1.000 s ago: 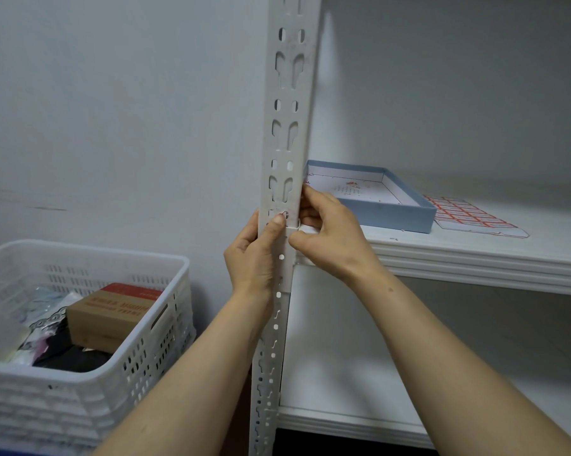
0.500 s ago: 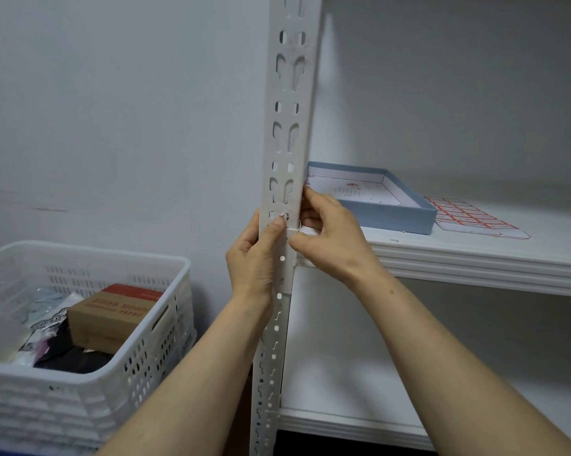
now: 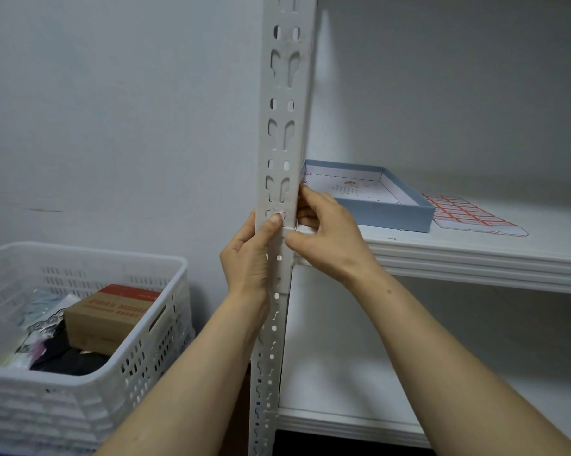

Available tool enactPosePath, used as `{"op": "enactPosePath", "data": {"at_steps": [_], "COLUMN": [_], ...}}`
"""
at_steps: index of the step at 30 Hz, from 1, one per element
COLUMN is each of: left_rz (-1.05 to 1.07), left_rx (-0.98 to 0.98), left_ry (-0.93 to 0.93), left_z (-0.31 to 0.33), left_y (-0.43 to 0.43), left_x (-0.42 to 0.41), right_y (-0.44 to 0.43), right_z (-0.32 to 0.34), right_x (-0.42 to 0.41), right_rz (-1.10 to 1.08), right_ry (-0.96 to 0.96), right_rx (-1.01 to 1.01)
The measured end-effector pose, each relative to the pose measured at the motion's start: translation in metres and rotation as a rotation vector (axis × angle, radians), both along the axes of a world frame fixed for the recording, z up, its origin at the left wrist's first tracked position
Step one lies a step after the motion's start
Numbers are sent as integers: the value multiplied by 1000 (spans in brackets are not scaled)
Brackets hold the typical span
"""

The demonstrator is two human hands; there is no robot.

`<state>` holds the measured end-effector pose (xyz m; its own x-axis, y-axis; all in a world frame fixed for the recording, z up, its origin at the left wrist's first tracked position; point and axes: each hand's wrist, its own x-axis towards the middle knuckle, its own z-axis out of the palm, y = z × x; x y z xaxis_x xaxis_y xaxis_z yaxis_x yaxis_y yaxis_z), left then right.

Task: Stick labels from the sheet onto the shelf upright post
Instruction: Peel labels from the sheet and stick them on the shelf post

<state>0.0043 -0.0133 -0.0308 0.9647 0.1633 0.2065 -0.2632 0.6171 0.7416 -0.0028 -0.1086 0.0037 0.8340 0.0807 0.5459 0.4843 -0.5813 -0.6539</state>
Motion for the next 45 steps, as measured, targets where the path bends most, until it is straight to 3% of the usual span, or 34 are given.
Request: {"op": "enactPosePath", "data": {"at_steps": [5, 8, 10, 14, 19, 28, 32, 45], "left_rz": [-48, -105, -143, -181, -255, -211, -195, -241], "left_rx": [14, 86, 112, 106, 43, 2, -1, -9], "left_ry": [20, -16, -57, -97, -67, -25, -22, -58], "left_z": [0, -4, -7, -12, -15, -21, -23, -32], "left_y": [3, 9, 12, 16, 17, 16, 16, 15], "left_x": [4, 6, 4, 7, 14, 26, 29, 39], "right_y": [-2, -5, -8, -10, -7, 6, 11, 9], "right_z": [1, 0, -4, -16, -10, 4, 2, -4], "right_x": [0, 3, 3, 8, 19, 19, 18, 22], "right_rz": [18, 83, 9, -157, -271, -373, -418, -503], "right_ry": [8, 40, -71, -649, -936, -1073, -1032, -996], "right_rx": [19, 214, 296, -109, -402, -675, -815, -764]}}
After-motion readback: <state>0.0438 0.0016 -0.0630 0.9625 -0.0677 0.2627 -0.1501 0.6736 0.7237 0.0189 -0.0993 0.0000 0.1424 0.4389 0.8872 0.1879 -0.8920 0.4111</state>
